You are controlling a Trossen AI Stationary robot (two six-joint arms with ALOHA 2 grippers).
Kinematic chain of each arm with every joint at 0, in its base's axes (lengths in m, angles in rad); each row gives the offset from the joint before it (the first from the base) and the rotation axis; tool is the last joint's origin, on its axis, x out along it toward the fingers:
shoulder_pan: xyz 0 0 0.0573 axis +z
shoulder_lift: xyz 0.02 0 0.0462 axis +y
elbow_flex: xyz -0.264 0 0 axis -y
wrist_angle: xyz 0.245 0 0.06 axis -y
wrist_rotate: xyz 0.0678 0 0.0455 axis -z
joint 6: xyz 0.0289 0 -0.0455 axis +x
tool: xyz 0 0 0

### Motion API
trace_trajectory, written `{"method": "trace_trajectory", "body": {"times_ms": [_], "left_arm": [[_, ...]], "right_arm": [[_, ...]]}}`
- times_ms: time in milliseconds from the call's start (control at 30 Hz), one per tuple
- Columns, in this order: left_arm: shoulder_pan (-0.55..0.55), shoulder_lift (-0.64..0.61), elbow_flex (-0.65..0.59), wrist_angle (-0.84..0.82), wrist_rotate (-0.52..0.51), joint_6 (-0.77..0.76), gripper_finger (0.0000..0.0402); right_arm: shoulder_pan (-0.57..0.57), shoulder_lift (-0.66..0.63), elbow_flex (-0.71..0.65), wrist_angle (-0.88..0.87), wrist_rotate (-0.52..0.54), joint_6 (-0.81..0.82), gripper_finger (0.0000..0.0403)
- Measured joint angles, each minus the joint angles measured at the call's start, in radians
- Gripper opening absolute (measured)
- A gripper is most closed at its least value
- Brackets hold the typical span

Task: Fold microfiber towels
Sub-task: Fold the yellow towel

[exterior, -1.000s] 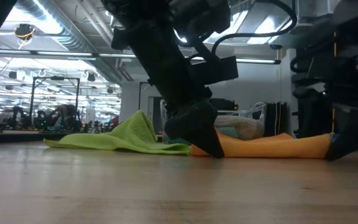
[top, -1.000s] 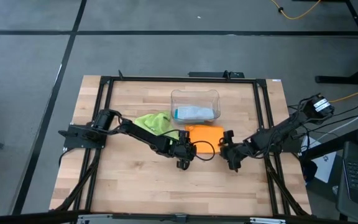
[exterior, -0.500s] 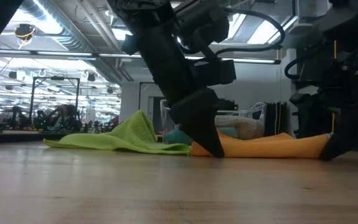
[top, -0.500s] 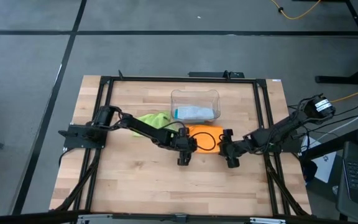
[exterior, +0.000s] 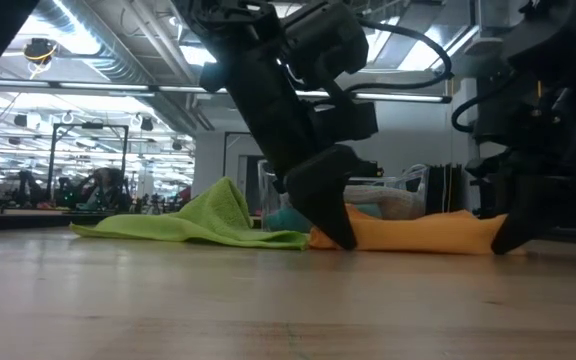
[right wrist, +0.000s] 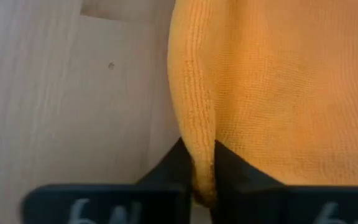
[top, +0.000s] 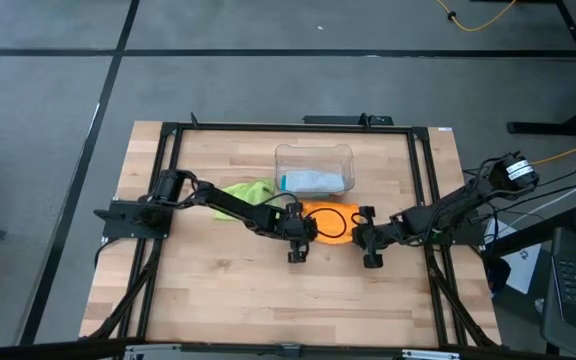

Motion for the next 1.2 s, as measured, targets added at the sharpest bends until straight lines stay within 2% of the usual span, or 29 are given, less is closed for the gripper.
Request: {"method": "trace_trajectory", "body": {"times_ms": [67, 167, 400, 500, 667, 800, 1067, 1200], "left_arm": [[-0.008, 0.000, -0.001, 0.000, -0.006, -0.021, 0.0008], [-0.019, -0.002, -0.001, -0.002, 0.015, -0.051, 0.0005], [-0.075, -0.054, -0.006, -0.021, 0.120, -0.128, 0.0001], [-0.094, -0.085, -0.007, -0.034, 0.207, -0.184, 0.0001], [-0.117, -0.106, -0.004, -0.015, 0.423, -0.310, 0.0000], [-0.122, -0.107, -0.002, 0.005, 0.532, -0.362, 0.0000], [-0.095, -0.127, -0.002, 0.019, 0.562, -0.361, 0.0000], [-0.068, -0.127, -0.003, 0.015, 0.584, -0.362, 0.0000]], "right_arm": [[0.000, 0.000, 0.000, 0.004, -0.006, 0.012, 0.0011], [0.002, 0.000, 0.005, 0.006, -0.017, 0.064, 0.0015], [0.042, 0.003, 0.074, 0.000, -0.159, 0.149, 0.0007], [0.061, 0.003, 0.110, 0.001, -0.227, 0.228, 0.0008], [0.091, 0.002, 0.165, 0.010, -0.365, 0.399, 0.0009], [0.117, 0.002, 0.200, 0.014, -0.430, 0.429, 0.0009], [0.125, 0.001, 0.213, -0.016, -0.447, 0.425, 0.0009], [0.125, 0.001, 0.212, -0.061, -0.399, 0.425, 0.0009]]}}
